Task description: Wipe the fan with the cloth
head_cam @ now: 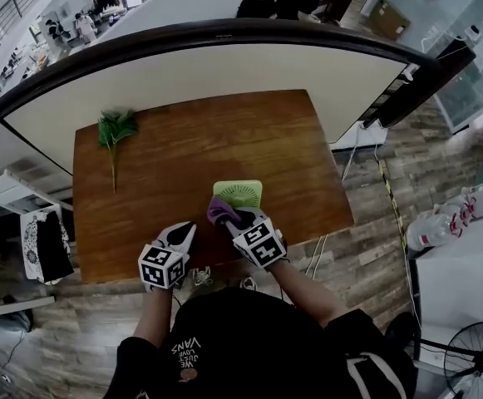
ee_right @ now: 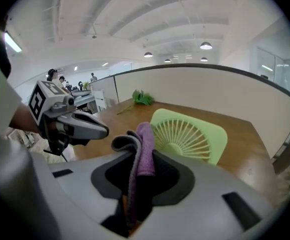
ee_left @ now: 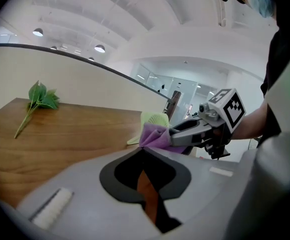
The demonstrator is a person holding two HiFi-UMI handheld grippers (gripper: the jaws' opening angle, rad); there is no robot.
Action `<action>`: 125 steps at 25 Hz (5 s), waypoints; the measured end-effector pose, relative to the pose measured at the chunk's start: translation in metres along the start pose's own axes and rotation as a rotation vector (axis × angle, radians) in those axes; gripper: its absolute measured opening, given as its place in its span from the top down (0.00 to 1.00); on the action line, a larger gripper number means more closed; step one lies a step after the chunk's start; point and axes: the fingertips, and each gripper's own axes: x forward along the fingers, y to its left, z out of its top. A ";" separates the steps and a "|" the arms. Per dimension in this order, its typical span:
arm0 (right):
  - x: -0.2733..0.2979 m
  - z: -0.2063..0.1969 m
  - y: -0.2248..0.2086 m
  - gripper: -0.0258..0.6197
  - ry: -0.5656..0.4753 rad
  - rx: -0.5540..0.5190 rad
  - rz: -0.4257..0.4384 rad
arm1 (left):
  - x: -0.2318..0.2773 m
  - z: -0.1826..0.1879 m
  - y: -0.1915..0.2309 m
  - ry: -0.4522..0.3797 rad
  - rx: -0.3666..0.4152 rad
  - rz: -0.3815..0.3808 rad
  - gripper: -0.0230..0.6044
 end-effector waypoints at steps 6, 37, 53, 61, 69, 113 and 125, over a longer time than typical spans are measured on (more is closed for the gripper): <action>-0.011 -0.012 -0.013 0.81 0.001 0.043 -0.030 | 0.003 0.010 -0.009 -0.018 0.013 -0.025 0.94; -0.043 -0.034 -0.007 0.81 -0.025 0.093 -0.029 | 0.008 0.015 -0.031 -0.034 -0.013 -0.058 0.94; 0.005 -0.057 -0.001 0.81 0.090 0.010 0.042 | -0.020 0.001 -0.024 -0.047 -0.052 0.026 0.94; -0.025 -0.086 -0.042 0.81 0.111 0.087 -0.051 | -0.002 0.006 -0.038 -0.039 -0.026 -0.016 0.94; -0.047 -0.112 -0.073 0.81 0.139 0.167 -0.132 | 0.011 0.009 -0.051 -0.032 -0.016 -0.043 0.94; -0.179 -0.042 -0.047 0.81 -0.327 0.298 -0.080 | -0.035 0.034 -0.120 -0.266 -0.007 0.114 0.94; -0.192 -0.052 -0.041 0.81 -0.333 0.264 -0.050 | -0.039 0.028 -0.147 -0.279 0.013 0.125 0.95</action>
